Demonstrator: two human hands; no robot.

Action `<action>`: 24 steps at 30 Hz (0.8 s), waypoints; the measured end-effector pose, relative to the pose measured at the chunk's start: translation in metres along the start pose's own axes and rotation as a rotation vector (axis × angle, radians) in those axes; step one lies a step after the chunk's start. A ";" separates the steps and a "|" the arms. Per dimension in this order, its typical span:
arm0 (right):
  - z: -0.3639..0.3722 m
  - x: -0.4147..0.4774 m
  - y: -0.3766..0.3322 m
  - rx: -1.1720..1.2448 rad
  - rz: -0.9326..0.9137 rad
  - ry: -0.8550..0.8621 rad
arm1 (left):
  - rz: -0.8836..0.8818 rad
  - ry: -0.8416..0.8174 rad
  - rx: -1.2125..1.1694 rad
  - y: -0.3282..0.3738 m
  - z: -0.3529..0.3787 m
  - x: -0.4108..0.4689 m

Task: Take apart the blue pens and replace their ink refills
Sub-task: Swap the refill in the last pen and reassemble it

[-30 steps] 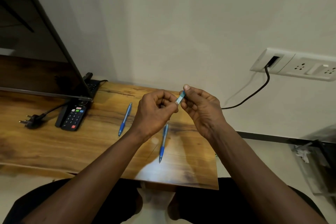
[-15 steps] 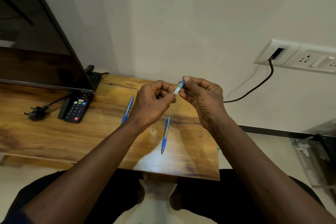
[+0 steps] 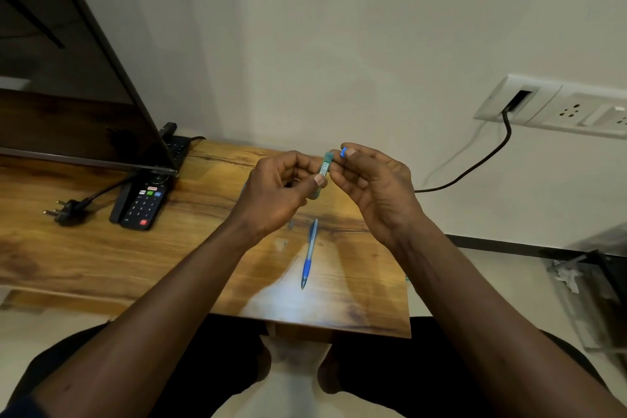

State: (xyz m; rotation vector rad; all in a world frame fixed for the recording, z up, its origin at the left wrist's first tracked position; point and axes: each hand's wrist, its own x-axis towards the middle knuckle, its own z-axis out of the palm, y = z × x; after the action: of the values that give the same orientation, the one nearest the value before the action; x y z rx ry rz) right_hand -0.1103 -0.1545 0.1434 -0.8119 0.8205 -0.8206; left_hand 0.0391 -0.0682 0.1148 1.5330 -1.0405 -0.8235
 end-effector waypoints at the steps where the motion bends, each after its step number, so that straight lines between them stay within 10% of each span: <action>1: 0.000 0.000 0.000 0.035 0.040 0.020 | 0.000 0.003 0.007 -0.001 0.000 0.000; 8: -0.004 0.004 0.014 -0.102 0.296 0.014 | -0.054 0.047 0.124 -0.007 -0.001 -0.003; 18: -0.017 0.004 0.033 -0.389 0.198 0.028 | -0.247 -0.076 0.097 -0.014 -0.001 -0.013; 24: -0.031 0.003 0.038 -0.508 0.183 0.118 | -0.313 -0.251 0.873 -0.054 0.000 -0.033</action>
State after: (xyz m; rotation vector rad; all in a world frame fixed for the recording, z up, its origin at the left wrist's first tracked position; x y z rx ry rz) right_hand -0.1247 -0.1490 0.0969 -1.1209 1.2153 -0.5028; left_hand 0.0374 -0.0347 0.0611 2.4174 -1.4771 -0.8296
